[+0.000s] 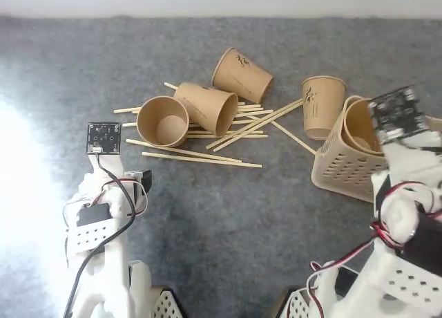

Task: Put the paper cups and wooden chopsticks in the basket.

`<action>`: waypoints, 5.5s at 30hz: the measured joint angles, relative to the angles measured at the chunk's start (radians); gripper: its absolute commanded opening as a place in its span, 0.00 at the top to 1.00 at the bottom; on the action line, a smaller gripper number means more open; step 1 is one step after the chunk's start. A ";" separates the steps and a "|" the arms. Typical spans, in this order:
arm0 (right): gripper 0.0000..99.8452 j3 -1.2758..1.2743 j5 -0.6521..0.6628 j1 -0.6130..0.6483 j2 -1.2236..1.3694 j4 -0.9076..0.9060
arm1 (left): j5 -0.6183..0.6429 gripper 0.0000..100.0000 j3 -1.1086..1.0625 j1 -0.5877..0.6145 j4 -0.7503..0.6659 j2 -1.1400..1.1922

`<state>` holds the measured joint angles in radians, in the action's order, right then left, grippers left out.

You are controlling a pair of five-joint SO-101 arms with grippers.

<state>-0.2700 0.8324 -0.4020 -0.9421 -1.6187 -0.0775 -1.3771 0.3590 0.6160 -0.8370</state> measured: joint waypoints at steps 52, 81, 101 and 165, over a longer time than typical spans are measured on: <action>0.99 0.133 0.273 -0.038 0.361 0.114 | 0.000 0.74 0.000 0.000 0.000 0.000; 0.99 0.098 0.199 -0.051 0.620 0.399 | 0.000 0.74 0.000 0.000 0.000 0.000; 0.99 0.107 0.115 0.005 0.612 0.285 | 0.000 0.74 0.000 -0.015 -0.006 0.000; 0.96 -0.069 0.362 0.267 1.088 0.644 | 0.000 0.74 0.000 -0.021 -0.006 0.000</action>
<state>-0.3391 1.1945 -0.1350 0.1458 -0.9743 -0.0775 -1.3771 0.3376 0.6099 -0.8370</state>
